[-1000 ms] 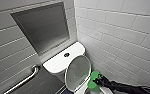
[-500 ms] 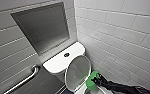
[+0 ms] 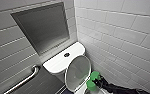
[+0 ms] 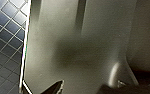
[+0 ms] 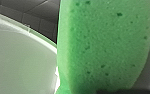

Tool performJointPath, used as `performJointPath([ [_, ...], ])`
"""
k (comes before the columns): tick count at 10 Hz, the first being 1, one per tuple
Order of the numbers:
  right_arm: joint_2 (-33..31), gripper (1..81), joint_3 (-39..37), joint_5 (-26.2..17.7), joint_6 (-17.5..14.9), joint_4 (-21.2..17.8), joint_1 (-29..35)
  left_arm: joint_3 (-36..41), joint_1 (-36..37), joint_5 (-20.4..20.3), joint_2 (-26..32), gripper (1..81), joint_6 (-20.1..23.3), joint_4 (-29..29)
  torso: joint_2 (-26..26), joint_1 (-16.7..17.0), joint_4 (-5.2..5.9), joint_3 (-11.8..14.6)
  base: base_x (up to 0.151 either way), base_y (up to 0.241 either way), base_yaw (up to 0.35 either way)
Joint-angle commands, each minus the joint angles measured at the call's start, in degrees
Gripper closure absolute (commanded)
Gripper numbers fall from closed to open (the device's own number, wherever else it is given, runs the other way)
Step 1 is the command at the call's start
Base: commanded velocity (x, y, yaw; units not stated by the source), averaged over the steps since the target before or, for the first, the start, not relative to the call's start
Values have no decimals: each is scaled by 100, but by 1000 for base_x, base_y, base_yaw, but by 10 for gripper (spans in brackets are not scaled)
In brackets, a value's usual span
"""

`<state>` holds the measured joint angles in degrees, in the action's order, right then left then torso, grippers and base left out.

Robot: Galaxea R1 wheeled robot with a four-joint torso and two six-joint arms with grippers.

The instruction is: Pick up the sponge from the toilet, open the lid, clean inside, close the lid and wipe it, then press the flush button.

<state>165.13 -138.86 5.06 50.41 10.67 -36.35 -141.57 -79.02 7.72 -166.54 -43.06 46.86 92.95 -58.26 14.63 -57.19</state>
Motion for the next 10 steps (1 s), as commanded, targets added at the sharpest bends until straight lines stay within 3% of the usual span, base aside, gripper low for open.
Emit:
performJointPath([
  [1, -899, 811, 965, -92, 39, -21, 334, 6, 13, 336, 59, 10, 43, 25, 0, 0, 0, 0, 0, 0, 0],
  [3, -1356, 811, 1634, -75, 30, -21, 238, -2, 13, 336, 32, 10, 43, 25, 0, 0, 0, -2, 0, 0, 0],
  [10, -1744, 811, 1758, 539, 39, -65, -588, 6, 13, 336, -21, 10, 52, 34, 0, 0, 2, 0, 0, 0, 0],
])
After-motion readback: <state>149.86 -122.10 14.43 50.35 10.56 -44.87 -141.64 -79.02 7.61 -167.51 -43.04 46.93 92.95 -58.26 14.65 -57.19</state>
